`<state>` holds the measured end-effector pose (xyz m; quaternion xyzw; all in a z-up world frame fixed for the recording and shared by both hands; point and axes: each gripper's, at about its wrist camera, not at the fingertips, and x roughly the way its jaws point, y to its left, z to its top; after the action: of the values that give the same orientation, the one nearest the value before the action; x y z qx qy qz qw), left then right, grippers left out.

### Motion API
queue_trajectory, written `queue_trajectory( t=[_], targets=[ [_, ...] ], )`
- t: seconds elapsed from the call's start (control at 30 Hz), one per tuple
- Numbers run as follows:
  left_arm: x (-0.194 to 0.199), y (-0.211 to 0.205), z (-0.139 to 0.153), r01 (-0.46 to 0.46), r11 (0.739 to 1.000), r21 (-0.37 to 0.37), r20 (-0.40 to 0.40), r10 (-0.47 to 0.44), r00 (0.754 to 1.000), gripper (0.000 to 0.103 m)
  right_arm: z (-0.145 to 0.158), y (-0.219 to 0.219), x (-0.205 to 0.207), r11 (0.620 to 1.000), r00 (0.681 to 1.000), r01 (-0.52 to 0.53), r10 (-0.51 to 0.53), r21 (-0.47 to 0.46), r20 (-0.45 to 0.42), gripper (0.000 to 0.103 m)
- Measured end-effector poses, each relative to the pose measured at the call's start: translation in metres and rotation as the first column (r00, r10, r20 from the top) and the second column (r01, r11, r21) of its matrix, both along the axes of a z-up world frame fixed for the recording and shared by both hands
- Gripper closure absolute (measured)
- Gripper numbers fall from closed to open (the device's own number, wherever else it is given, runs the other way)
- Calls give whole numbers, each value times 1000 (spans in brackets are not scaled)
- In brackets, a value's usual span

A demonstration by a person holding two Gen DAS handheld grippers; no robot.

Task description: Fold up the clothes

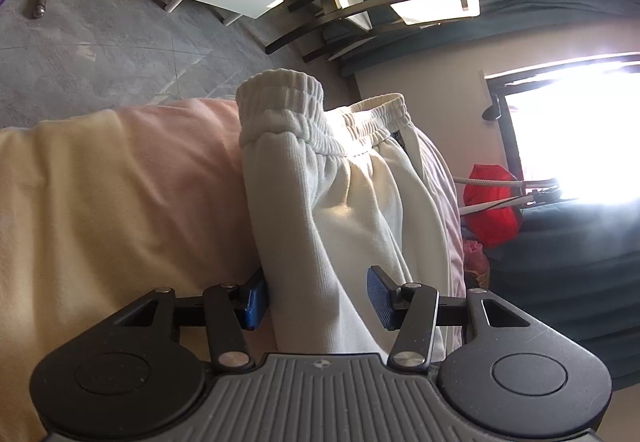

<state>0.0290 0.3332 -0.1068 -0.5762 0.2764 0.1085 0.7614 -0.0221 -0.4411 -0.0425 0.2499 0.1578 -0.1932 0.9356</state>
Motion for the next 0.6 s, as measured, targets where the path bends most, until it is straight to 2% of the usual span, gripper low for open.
queue_trajectory(
  t=[0.07,0.13,0.17,0.2,0.23,0.33,0.37,0.4,0.43,0.53,0.6],
  targets=[
    [4,-1,0,-6,1000,4,3,6,1000,59,-9,-31,-4,990,993,121,-120,70,-19,0],
    [7,-1,-1,-12,1000,9,2,12,1000,62,-20,-62,-10,961,973,230,-226,150,-47,0],
    [9,-2,-1,-16,1000,11,2,16,1000,69,-31,-77,-15,936,960,282,-274,210,-67,0],
    [10,-2,-1,-19,1000,14,1,19,1000,85,-40,-87,-19,916,952,307,-297,258,-77,1],
    [12,-2,-1,-22,1000,16,1,22,1000,91,-51,-95,-24,892,946,323,-312,316,-86,1],
    [17,-3,-2,-32,999,24,0,32,999,92,-83,-106,-25,816,943,332,-305,472,-136,3],
    [18,-4,0,-31,999,40,-2,31,1000,93,-92,-109,-22,792,944,329,-294,514,-151,9],
    [19,-6,3,-28,998,64,-4,28,1000,93,-98,-110,-17,776,945,325,-280,540,-166,20],
    [20,-8,6,-25,996,88,-8,26,1000,93,-104,-112,-11,766,946,324,-265,555,-185,25],
    [22,-14,16,-24,988,150,-6,25,1000,94,-121,-117,8,731,948,316,-228,604,-220,29],
    [22,-17,23,-29,981,194,14,27,1000,94,-127,-119,19,731,952,304,-213,611,-219,32]
  ],
)
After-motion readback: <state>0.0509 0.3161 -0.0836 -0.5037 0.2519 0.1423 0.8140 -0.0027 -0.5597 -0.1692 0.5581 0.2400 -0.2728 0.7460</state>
